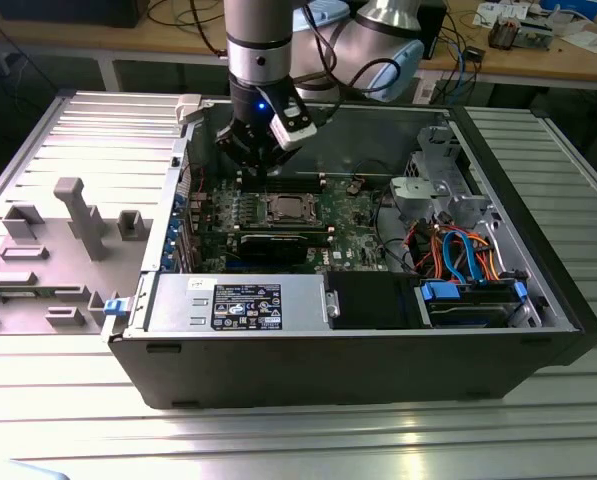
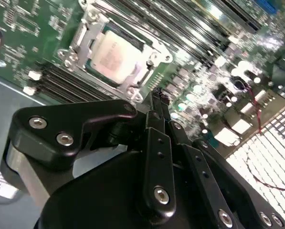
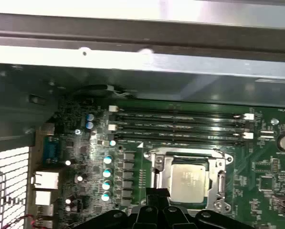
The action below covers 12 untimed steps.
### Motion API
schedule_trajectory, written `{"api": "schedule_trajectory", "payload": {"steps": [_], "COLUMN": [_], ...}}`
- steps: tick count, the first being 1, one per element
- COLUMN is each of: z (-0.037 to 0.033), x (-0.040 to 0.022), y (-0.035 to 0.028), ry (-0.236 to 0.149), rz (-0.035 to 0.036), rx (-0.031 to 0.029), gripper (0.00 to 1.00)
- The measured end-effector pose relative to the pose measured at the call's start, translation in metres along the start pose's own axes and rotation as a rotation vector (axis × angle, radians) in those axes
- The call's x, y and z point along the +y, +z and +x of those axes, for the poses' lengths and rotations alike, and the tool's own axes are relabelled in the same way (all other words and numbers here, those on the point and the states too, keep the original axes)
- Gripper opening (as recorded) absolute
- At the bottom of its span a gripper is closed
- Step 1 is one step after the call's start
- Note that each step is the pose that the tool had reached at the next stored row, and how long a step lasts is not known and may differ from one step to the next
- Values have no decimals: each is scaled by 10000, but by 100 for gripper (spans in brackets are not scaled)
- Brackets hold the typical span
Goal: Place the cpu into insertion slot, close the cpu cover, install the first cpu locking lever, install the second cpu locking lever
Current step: 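Install the first cpu locking lever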
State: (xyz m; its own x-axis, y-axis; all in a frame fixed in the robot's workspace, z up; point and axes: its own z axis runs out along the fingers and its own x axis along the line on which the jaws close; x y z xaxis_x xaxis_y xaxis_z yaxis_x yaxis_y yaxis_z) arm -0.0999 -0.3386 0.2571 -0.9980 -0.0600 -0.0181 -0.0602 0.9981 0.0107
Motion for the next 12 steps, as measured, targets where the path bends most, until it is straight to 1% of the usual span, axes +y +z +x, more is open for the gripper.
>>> {"api": "schedule_trajectory", "payload": {"steps": [1, 2, 4, 7, 12], "z": [114, 172, 175, 171, 167], "x": [8, 39, 64, 127, 202], "y": [-1, -1, 0, 3, 5], "ry": [0, 0, 0, -1, -1], "rz": [-2, -2, -1, -3, -3], "rx": [-1, 0, 1, -1, 0], "gripper": [11, 11, 11, 11, 11]}}
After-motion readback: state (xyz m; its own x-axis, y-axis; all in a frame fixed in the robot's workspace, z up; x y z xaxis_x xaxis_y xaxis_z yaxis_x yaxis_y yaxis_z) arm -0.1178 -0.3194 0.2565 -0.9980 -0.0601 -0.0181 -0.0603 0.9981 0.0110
